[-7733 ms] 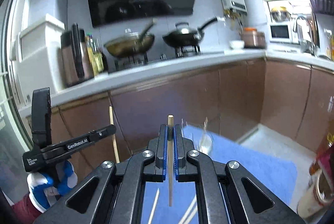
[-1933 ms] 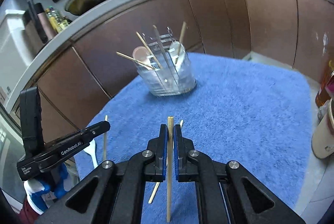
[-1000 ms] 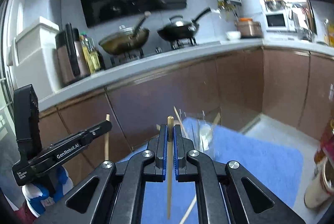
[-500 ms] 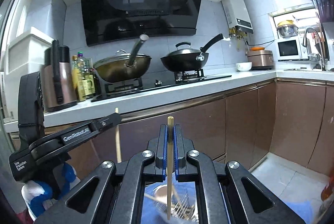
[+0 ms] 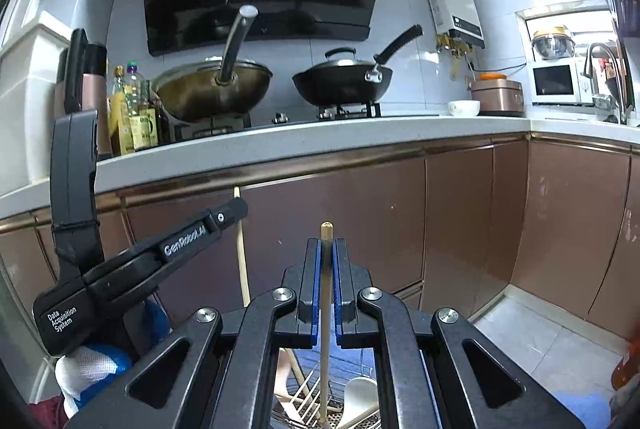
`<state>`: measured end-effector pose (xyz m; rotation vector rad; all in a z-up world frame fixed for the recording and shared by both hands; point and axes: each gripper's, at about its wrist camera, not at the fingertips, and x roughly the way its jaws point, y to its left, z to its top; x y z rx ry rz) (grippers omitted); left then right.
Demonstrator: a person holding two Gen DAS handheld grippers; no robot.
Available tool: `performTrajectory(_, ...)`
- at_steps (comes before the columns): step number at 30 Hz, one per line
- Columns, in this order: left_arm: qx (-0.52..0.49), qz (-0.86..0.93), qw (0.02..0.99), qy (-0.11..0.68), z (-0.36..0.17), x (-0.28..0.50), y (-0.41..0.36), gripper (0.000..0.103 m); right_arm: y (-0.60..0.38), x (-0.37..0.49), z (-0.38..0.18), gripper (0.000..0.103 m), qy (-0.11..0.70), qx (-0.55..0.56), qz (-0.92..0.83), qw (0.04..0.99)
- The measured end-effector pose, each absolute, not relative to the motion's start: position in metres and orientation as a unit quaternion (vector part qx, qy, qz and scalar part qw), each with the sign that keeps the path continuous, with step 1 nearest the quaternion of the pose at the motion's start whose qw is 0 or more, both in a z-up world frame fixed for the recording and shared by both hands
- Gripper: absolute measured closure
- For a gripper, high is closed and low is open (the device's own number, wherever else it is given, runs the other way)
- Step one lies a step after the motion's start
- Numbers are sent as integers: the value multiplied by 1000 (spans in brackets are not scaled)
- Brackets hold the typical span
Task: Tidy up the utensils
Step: 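Lower the chopsticks into the holder and open both tools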
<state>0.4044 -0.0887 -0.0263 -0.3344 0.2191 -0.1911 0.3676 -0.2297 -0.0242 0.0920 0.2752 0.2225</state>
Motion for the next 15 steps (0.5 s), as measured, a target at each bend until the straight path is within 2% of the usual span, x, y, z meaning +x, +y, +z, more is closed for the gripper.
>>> performTrajectory(6,-152,-78,980,104,-47,402,-99,98,-227,366,-43,97,154,39,103,982)
performTrajectory(7,-154,-81,979,108,-50,401,-98,96,-227,365,-44,93,156,39,102,982)
performTrajectory(8,-157,-84,978,111,-52,399,-97,94,-228,363,-44,82,157,38,99,982)
performTrajectory(9,-158,-87,977,115,-53,397,-96,91,-228,362,-43,77,156,39,95,982)
performTrajectory(10,-159,-89,976,119,-53,395,-95,82,-230,359,-42,68,155,41,93,983)
performTrajectory(11,-160,-90,976,121,-53,392,-93,74,-232,355,-40,65,153,46,91,983)
performTrajectory(15,-155,-92,975,128,-44,370,-84,70,-239,336,-27,64,146,59,84,984)
